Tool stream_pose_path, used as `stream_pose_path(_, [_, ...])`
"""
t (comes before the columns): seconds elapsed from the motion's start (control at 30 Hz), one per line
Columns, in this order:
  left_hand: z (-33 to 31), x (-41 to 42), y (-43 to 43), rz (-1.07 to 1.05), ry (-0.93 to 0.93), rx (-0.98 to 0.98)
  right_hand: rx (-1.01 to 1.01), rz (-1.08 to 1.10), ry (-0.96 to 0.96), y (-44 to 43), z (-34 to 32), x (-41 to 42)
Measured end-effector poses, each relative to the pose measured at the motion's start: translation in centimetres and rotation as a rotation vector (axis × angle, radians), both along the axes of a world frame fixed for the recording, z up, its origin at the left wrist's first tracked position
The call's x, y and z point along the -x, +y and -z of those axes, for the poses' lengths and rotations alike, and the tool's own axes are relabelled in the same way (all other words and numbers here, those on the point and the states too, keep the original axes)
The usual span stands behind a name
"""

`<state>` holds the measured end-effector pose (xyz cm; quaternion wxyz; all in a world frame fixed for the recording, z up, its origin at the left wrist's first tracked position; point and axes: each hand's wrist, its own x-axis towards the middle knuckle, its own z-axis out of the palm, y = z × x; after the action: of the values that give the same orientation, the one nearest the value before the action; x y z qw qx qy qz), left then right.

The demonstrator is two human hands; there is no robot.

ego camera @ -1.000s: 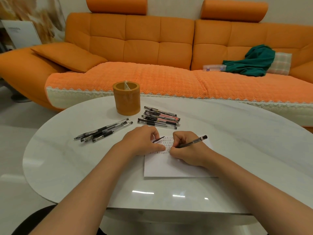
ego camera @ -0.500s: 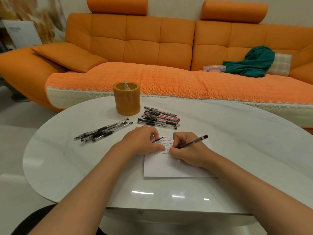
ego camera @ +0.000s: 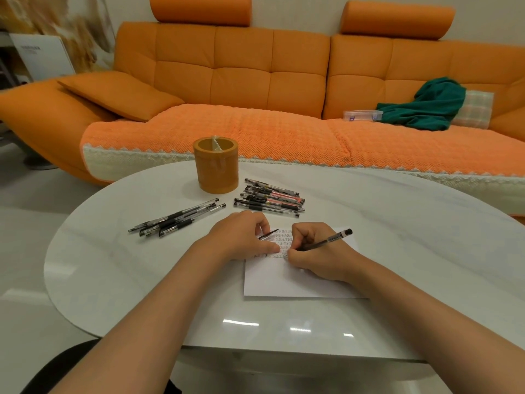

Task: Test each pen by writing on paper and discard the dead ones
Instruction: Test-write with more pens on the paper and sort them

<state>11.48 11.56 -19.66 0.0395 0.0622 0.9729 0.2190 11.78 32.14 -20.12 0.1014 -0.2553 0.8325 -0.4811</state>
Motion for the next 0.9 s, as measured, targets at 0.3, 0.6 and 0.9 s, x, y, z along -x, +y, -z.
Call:
stream_pose_path(0.3, [0.0, 0.0, 0.0, 0.001, -0.004, 0.006, 0.020, -0.007, -0.017, 0.0, 0.1, 0.0])
stream_pose_path(0.6, [-0.2, -0.3, 0.0, -0.008, -0.003, 0.007, 0.156, 0.142, -0.116, 0.3, -0.2, 0.2])
stream_pose_path(0.9, [-0.7, -1.2, 0.0, -0.008, 0.004, -0.021, 0.369, 0.195, -0.197, 0.3, -0.9, 0.2])
